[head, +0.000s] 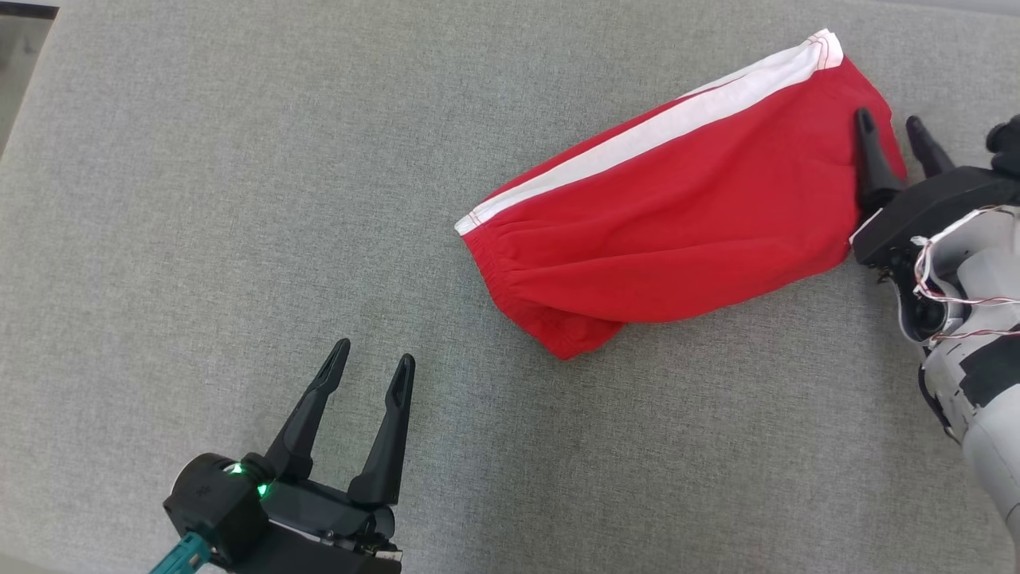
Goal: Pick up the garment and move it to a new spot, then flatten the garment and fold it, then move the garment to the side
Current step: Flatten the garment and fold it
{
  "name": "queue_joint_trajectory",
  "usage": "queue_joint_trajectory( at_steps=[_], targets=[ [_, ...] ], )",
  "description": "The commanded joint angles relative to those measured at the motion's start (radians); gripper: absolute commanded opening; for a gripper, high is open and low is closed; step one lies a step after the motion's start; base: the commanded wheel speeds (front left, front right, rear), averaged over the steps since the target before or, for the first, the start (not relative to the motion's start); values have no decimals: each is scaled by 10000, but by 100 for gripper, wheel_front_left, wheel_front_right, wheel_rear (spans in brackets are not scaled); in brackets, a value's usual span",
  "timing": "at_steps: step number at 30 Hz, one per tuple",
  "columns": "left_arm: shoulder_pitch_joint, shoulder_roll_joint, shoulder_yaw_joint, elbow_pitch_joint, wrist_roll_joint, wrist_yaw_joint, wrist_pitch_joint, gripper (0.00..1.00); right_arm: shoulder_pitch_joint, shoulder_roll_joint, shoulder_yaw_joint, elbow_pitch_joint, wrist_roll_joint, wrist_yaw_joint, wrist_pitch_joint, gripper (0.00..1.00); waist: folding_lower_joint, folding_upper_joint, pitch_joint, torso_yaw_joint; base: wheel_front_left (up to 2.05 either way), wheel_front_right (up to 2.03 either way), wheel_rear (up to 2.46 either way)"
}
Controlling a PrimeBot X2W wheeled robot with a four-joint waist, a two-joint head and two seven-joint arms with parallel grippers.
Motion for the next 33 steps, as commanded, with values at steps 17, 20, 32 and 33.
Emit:
queue_joint_trajectory(
  at_steps=[17,20,32,33],
  targets=[
    [-174,14,-170,23,293,-66,-56,100,-229,184,-46,1990,-133,-28,-141,100,0,0,3,210,0,0,0],
    [-201,45,-237,63,236,-70,-56,100,-131,378,-68,2022,54,-28,4,85,0,0,-1,260,0,0,0],
    [-114,20,-229,190,240,-76,-56,100,92,224,245,1461,175,-28,-404,0,0,0,-323,-28,0,0,0],
    [-67,13,-211,177,268,-76,-56,100,127,220,240,1369,190,-28,-488,0,0,0,-380,-120,0,0,0]
  ],
)
